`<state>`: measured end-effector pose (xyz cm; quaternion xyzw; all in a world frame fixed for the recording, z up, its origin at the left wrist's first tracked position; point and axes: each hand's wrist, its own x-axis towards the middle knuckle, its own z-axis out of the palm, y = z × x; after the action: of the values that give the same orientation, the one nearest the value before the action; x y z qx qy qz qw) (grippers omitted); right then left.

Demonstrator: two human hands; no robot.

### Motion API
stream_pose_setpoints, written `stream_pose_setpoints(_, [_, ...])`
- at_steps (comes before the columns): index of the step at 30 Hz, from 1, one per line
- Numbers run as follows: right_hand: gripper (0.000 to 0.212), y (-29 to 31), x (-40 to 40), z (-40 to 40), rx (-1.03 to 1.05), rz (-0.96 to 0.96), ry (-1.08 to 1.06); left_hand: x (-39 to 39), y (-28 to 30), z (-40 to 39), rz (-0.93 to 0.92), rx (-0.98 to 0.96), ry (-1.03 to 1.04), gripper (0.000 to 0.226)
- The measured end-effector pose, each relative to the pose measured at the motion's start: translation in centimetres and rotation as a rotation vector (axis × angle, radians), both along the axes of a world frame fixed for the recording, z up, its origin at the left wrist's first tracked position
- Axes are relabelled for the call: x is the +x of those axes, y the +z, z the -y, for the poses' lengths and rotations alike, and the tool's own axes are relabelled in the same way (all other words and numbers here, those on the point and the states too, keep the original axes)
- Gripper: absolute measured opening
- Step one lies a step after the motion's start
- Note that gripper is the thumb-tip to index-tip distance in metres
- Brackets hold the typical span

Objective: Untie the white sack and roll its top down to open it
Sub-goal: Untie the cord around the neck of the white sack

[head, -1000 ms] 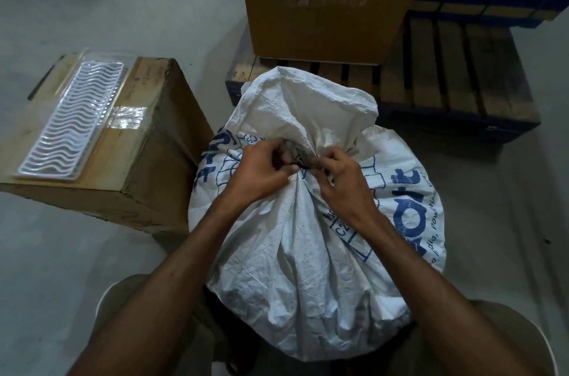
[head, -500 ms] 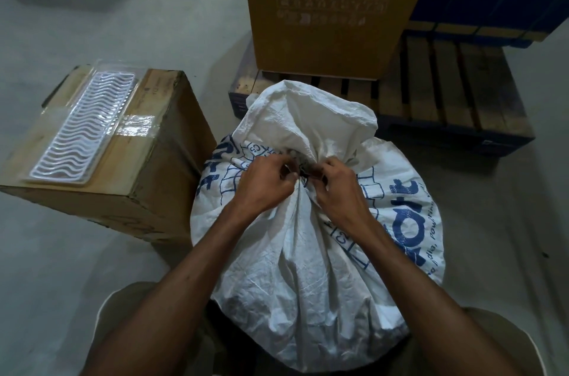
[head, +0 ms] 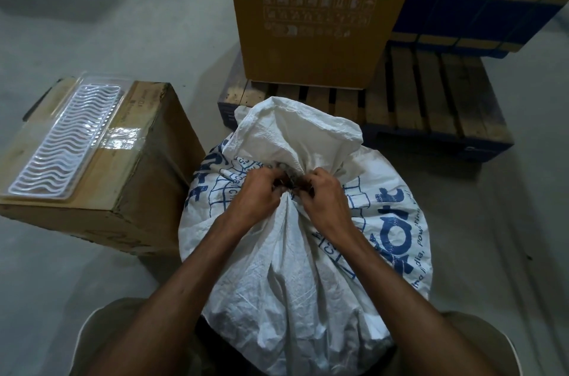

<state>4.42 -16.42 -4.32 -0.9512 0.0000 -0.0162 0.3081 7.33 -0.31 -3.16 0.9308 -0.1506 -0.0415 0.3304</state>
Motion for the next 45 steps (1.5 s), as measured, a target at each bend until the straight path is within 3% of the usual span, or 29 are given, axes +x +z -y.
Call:
stream_pose_setpoints(13, [0.017,-0.5,-0.6,-0.4,-0.112,-0.015,0.060,0.2,-0.1,-0.6,-0.041,-0.007,-0.044,0.022])
stream_pose_setpoints(23, [0.012,-1.0,-0.1,0.4,0.026,0.007,0.088,0.0,-0.1,-0.9,0.009,-0.076,-0.111,0.020])
stream_pose_setpoints(29, [0.015,-0.8,-0.2,0.9,0.076,0.019,0.110,-0.4,-1.1,-0.2,-0.016,0.039,-0.100,0.035])
stream_pose_setpoints(34, [0.016,-1.0,-0.2,0.7,0.080,0.085,0.127,-0.3,-0.5,-0.3,-0.006,-0.048,-0.071,0.038])
stream_pose_setpoints(39, [0.025,-0.9,0.0,0.8,0.147,0.080,0.106,-0.3,0.2,-0.7,-0.087,-0.067,-0.078,0.036])
stream_pose_setpoints(45, [0.018,-0.8,-0.1,1.4,0.187,0.066,0.141,-0.3,0.0,-0.5,-0.152,-0.127,-0.043,0.021])
